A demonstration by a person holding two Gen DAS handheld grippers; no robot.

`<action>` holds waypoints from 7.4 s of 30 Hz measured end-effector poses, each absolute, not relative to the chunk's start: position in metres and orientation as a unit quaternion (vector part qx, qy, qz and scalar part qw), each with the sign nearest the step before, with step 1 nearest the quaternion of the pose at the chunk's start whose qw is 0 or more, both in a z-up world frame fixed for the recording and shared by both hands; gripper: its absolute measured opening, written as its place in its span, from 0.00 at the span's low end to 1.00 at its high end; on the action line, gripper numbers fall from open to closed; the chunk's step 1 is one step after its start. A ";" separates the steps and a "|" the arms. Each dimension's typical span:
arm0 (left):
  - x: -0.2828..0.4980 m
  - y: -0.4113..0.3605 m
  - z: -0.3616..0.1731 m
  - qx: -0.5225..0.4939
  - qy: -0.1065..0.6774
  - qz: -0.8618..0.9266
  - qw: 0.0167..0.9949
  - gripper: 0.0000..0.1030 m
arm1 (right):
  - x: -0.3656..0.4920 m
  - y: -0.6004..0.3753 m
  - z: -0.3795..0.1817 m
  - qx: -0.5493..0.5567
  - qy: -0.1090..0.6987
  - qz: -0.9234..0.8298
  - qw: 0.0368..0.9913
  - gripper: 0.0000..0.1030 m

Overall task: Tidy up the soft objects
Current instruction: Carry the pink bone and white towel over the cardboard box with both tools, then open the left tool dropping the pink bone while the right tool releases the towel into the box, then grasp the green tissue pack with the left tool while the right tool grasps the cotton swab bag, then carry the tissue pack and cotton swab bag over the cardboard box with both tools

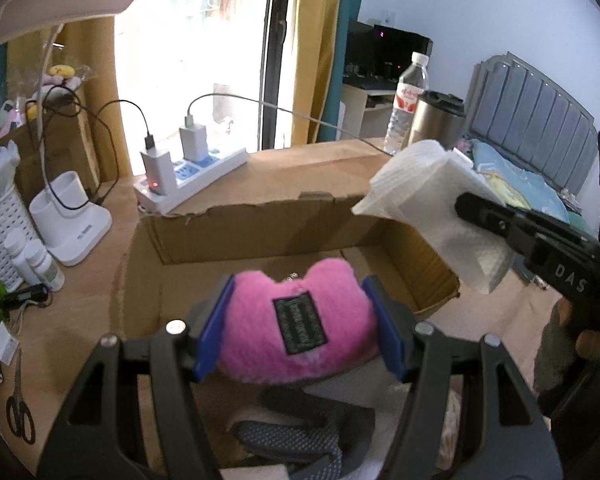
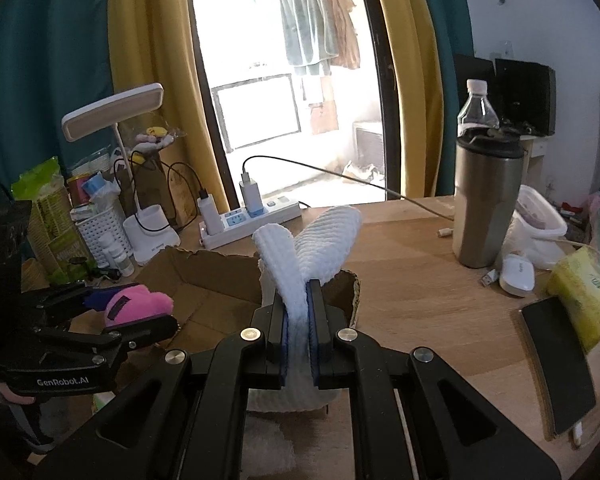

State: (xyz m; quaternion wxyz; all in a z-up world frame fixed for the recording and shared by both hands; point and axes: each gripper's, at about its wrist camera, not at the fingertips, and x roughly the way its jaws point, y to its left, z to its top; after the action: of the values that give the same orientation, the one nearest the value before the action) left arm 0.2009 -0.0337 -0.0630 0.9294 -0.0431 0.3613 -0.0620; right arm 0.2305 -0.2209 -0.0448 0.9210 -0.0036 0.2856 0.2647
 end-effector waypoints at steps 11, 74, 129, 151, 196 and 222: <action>0.229 -0.051 -0.077 -0.036 0.385 -0.072 0.919 0.64 | 0.253 -0.210 -0.064 0.001 0.306 0.278 0.910 0.09; 0.167 -0.049 -0.051 -0.036 0.334 -0.036 0.941 0.84 | 0.192 -0.235 -0.051 0.007 0.298 0.234 0.926 0.61; 0.067 -0.013 -0.113 -0.078 0.370 0.009 0.926 0.84 | 0.096 -0.212 -0.104 -0.052 0.351 0.250 0.901 0.63; 0.071 -0.019 -0.132 -0.060 0.389 0.000 0.919 0.64 | 0.105 -0.208 -0.127 -0.057 0.407 0.270 0.871 0.63; 0.052 -0.027 -0.127 -0.046 0.389 -0.064 0.918 0.50 | 0.089 -0.204 -0.110 -0.072 0.358 0.306 0.879 0.48; 0.044 -0.054 -0.113 0.038 0.339 -0.062 0.938 0.48 | 0.091 -0.211 -0.102 -0.058 0.346 0.306 0.885 0.48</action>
State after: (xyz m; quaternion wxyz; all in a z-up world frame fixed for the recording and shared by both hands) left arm 0.0439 -0.0538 -0.1127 0.9379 0.0378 0.3393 -0.0624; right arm 0.0906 -0.2113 -0.1021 0.8849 -0.0580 0.3460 0.3063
